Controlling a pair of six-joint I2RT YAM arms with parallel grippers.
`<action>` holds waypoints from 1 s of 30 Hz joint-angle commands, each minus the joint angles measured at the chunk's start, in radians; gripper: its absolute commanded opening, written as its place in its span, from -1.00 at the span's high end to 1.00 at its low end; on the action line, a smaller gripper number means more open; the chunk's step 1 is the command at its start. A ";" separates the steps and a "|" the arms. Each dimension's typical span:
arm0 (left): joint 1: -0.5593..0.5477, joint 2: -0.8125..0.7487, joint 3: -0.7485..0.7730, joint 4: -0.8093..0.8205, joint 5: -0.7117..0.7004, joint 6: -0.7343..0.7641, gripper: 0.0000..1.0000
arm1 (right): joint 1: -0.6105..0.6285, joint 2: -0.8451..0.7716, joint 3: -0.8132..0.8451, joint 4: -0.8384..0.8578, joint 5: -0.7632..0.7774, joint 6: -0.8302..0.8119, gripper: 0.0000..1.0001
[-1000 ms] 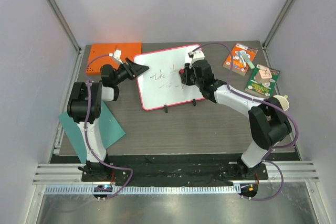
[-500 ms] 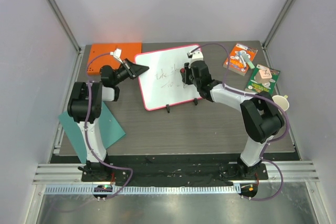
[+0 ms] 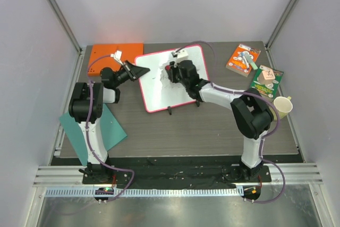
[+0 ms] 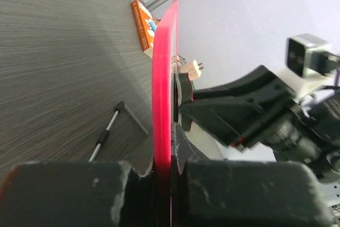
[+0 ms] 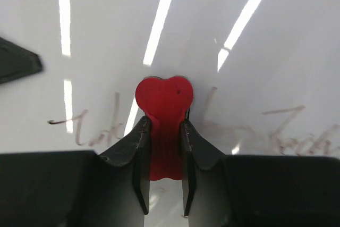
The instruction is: Erase the whiteboard
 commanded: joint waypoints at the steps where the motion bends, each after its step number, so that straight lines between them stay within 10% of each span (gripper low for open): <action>1: 0.001 0.019 -0.003 0.024 0.072 0.129 1.00 | 0.147 0.123 0.116 -0.060 -0.027 -0.032 0.98; 10: -0.001 0.014 -0.009 0.036 0.070 0.125 1.00 | 0.208 0.231 0.198 -0.147 0.140 0.028 0.98; 21: -0.001 0.010 -0.018 0.039 0.056 0.131 1.00 | -0.042 0.113 0.060 -0.235 0.360 0.071 0.98; 30: 0.001 0.014 -0.015 0.036 0.056 0.128 1.00 | 0.010 0.102 0.034 -0.206 0.139 -0.005 0.98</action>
